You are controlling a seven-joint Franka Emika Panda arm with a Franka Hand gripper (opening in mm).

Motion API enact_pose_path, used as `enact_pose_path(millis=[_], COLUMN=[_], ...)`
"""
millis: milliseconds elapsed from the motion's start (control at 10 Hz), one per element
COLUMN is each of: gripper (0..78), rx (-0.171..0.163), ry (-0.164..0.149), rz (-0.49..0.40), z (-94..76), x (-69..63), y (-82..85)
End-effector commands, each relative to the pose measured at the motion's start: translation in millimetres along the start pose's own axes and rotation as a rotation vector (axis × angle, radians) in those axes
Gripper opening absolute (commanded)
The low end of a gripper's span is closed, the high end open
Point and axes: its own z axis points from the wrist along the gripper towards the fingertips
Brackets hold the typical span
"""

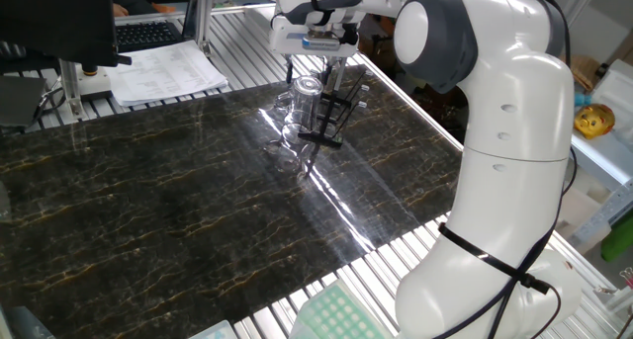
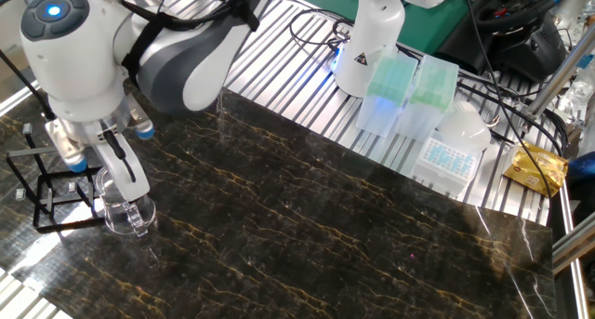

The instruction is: Take the cup off the cup rack

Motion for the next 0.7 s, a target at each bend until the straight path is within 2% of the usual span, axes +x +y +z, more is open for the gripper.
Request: enact_pose_path(millis=[100,700], gripper=[77.4,77.4], rx=[0.073,0.073], ry=[-0.024,-0.022], rz=[-0.006,0.003], z=[-2.2,6.8], x=[-1.6,-1.9], y=[0.1,2.0])
